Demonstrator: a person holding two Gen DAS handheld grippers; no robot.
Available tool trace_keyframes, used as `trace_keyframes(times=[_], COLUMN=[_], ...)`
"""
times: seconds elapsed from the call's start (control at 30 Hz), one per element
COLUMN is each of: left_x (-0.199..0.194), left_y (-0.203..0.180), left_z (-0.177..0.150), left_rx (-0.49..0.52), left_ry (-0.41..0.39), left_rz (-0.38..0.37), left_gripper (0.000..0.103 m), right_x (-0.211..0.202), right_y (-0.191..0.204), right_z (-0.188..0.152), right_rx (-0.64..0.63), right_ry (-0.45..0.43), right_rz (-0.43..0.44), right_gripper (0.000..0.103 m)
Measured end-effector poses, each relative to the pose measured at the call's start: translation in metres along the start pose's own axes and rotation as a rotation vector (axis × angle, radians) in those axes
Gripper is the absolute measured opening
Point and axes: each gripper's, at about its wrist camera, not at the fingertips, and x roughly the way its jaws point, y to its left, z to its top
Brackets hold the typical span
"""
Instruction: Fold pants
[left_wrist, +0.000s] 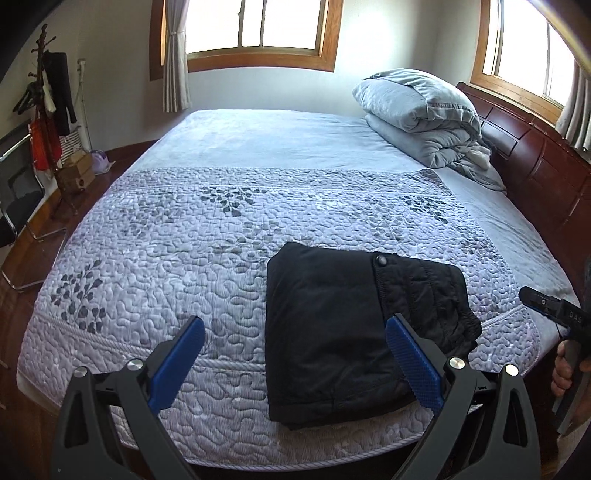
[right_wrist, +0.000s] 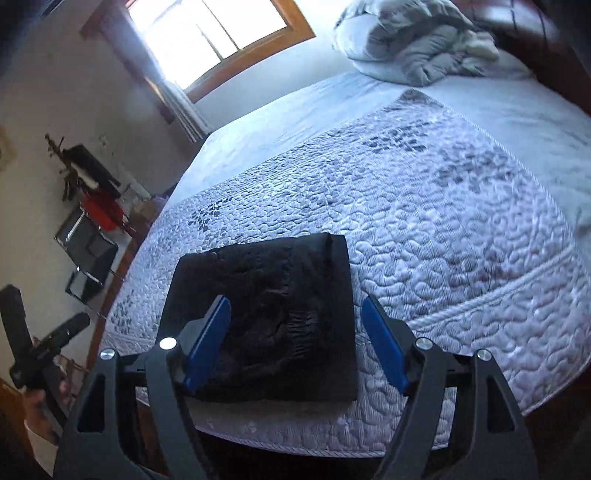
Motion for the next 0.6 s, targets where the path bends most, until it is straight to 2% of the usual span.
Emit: trace_keyframes(times=[0.07,0.17,0.3,0.43,0.6], left_x=[0.003,0.010,0.025,0.047,0.074], left_y=[-0.003,-0.006,-0.005,-0.001,0.003], left_z=[0.003,0.005,0.007,0.007,0.005], left_rx=[0.010,0.021,0.031,0.027,0.013], left_ry=[-0.003,0.003,0.022,0.058,0.104], left_rz=[-0.003,-0.008,-0.026,-0.024,-0.043], left_gripper=[0.099,0.099,0.099,0.099,0.099], right_x=[0.005,0.013,0.032,0.051,0.071], right_y=[0.018,0.041,0.058,0.055,0.037], right_z=[0.004,0.007,0.008,0.007,0.008], right_rx=[-0.073,-0.176,-0.293,-0.309,-0.235], right_ry=[0.004,0.013,0.051,0.093,0.131], right_rz=[-0.015,-0.039,-0.090,-0.108,-0.103], right_gripper=[0.085,0.090,0.090,0.090,0.090])
